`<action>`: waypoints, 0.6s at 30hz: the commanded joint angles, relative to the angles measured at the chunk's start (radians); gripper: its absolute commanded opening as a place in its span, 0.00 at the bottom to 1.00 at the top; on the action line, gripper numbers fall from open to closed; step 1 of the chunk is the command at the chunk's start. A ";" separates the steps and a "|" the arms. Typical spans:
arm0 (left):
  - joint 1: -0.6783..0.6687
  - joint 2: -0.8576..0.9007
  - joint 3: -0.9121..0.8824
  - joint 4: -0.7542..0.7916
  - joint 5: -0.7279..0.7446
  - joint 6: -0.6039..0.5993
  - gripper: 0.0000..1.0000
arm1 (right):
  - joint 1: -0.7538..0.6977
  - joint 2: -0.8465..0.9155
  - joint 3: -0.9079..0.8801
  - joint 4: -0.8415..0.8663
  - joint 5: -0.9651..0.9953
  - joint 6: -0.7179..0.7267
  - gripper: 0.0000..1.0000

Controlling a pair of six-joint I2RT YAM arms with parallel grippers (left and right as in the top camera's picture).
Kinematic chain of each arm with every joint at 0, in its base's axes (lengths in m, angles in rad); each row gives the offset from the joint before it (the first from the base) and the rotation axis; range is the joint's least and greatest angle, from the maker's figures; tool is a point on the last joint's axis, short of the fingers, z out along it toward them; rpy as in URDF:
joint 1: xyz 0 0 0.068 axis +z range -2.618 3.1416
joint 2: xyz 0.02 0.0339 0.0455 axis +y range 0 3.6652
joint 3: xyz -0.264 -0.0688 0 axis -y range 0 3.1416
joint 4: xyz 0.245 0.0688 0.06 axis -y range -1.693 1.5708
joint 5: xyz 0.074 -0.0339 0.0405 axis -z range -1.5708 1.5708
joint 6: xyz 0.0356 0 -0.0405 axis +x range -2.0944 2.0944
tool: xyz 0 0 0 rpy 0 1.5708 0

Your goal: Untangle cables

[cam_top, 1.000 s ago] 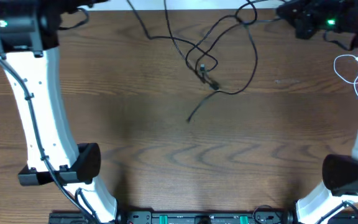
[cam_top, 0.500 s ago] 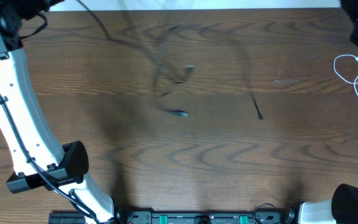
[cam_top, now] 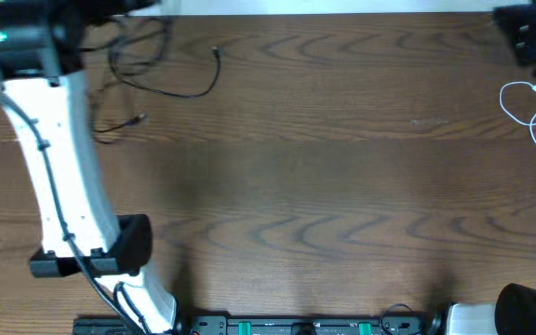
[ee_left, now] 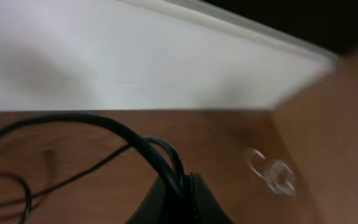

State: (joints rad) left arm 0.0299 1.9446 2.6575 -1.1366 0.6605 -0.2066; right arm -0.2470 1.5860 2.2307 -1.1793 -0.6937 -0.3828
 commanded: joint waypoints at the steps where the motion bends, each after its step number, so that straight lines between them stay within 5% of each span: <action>1: -0.187 -0.016 0.010 0.042 0.061 0.006 0.07 | 0.079 0.051 0.005 -0.018 -0.039 0.007 0.58; 6: -0.313 -0.017 0.011 0.104 0.062 -0.043 0.07 | 0.181 0.165 0.004 -0.071 -0.040 -0.008 0.65; 18: -0.322 -0.083 0.011 0.170 0.061 -0.080 0.08 | 0.385 0.361 0.004 -0.105 -0.124 -0.069 0.73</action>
State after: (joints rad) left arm -0.2955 1.9057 2.6575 -0.9901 0.7086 -0.2596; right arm 0.0940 1.9392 2.2295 -1.2858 -0.7856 -0.4316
